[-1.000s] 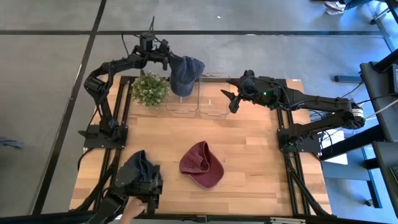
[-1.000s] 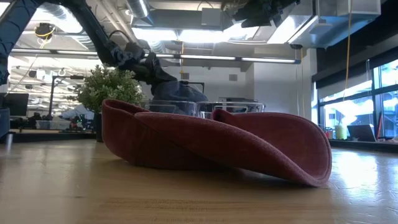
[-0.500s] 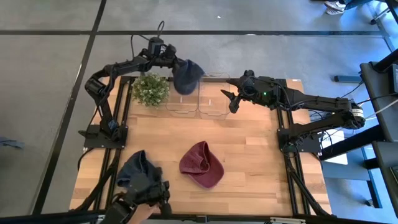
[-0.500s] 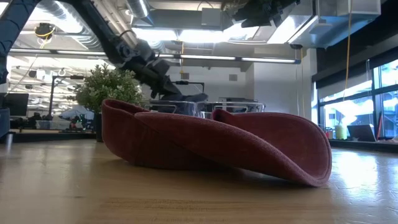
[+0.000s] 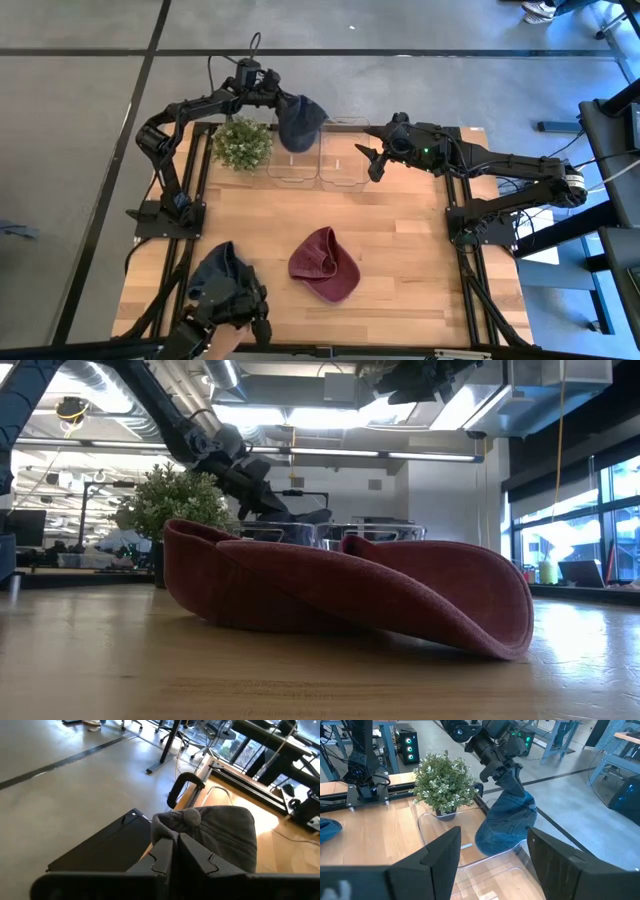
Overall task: Pick & Place hat
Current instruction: Put the right black cap into the left transparent bin, then put the red cap into the right transparent bin
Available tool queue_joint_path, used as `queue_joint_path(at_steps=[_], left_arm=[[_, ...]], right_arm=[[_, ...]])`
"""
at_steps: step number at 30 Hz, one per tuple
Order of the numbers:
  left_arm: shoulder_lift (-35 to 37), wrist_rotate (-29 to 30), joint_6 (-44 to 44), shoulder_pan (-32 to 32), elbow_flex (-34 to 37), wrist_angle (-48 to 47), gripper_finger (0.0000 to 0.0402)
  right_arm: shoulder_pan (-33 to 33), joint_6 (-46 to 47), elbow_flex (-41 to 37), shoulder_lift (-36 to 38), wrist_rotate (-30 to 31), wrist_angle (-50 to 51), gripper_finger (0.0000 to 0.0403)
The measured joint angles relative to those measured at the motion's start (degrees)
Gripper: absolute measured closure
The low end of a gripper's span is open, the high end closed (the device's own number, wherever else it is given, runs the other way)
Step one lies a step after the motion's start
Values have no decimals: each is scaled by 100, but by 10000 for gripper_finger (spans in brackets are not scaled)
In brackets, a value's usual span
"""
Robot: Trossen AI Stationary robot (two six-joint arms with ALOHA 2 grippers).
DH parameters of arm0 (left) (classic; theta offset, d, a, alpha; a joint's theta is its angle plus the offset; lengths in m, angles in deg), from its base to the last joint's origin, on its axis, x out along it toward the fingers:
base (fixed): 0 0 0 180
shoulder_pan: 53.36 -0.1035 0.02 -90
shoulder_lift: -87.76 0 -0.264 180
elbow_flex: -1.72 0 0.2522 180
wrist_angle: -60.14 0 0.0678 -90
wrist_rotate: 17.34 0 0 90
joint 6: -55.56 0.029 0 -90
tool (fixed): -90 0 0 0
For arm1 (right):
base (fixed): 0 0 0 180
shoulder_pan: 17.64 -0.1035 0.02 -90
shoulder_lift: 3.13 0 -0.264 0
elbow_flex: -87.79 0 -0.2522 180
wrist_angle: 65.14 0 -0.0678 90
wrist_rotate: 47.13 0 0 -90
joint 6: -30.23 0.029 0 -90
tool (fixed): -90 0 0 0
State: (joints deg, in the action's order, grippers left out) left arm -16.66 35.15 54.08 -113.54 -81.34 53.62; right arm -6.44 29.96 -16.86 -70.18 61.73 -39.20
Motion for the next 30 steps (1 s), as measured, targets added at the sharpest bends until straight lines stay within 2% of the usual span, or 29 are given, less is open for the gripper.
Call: queue_joint_path(at_steps=[9, 15, 17, 20, 22, 25, 30], left_arm=[[139, -101, -33, -192, 1, -15, 295], [691, -109, -251, -268, 0, -71, 256], [963, -367, -414, -185, 0, -152, 252], [1366, -1141, -239, 64, 0, -470, 250], [1663, -1409, -46, 326, 2, -802, 252], [2090, -1392, 267, 816, 0, -1466, 253], [2621, -951, 901, 1838, 0, -2655, 250]], right_arm=[[0, 0, 0, 0, 0, 9, 175], [0, -11, 0, 0, 0, 9, 175], [0, -23, 0, 0, 0, 8, 175], [-2, -26, 0, 0, 0, -50, 175], [0, -7, 0, -25, -8, -147, 175], [0, -39, 1, -74, -195, -184, 175], [0, -182, 0, -309, -723, -226, 175]])
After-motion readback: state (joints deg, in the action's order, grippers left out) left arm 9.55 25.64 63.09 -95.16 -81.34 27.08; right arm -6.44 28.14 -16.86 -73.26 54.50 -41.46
